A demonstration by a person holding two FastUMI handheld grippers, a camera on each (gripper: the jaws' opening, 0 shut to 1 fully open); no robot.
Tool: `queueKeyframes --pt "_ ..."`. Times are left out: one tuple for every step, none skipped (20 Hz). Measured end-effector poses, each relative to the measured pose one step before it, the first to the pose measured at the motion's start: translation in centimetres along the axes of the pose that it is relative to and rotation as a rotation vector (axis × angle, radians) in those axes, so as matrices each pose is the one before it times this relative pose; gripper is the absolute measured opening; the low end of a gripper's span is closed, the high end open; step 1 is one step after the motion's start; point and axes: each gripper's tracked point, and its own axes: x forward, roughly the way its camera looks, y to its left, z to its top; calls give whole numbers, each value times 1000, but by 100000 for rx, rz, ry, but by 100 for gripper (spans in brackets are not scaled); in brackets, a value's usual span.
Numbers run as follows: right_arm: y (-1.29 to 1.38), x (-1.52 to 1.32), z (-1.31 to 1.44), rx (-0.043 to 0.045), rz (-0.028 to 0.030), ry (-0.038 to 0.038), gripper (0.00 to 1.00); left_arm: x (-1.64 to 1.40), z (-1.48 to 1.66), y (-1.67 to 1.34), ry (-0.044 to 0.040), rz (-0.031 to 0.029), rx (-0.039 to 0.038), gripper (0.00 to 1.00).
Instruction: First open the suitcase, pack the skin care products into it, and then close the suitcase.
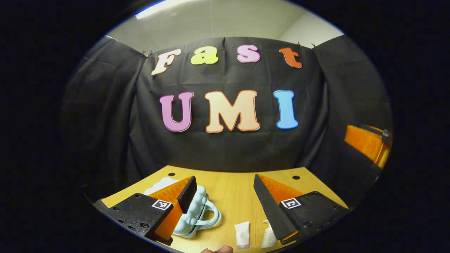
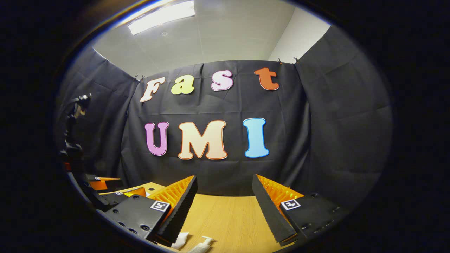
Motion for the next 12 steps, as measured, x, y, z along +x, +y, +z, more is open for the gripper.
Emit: queueKeyframes --pt "-91 -85 -203 -244 -381 416 98 339 -600 228 2054 210 303 97" --pt "-130 -87 -219 98 -280 733 99 183 -634 228 1668 205 287 97" --pt "-107 -57 -296 294 -391 863 99 542 -370 174 1644 218 477 97" --pt "-90 -26 -278 255 -343 1116 98 442 -622 248 1160 277 268 97" --pt "-45 -148 -258 45 -350 771 98 456 -274 102 1004 -90 98 97" --pt "-151 -2 -167 -67 -528 733 98 493 -531 -61 1424 -743 281 97" --pt "-27 -11 -302 -252 -474 1147 99 478 -571 77 1423 -108 277 97" --pt "21 -52 -225 -404 7 1053 98 555 -529 162 1501 14 782 97" --pt "125 -86 -118 -569 -75 584 98 665 -675 82 1904 -72 862 96" --pt "-55 -9 -64 -681 -254 495 99 612 -932 15 2752 -316 701 96" --pt "-32 -188 -170 -604 -419 479 99 832 -1061 -31 3187 -734 290 96" --pt "-13 40 -26 -527 -425 685 99 589 -1181 37 3294 -145 -386 96"
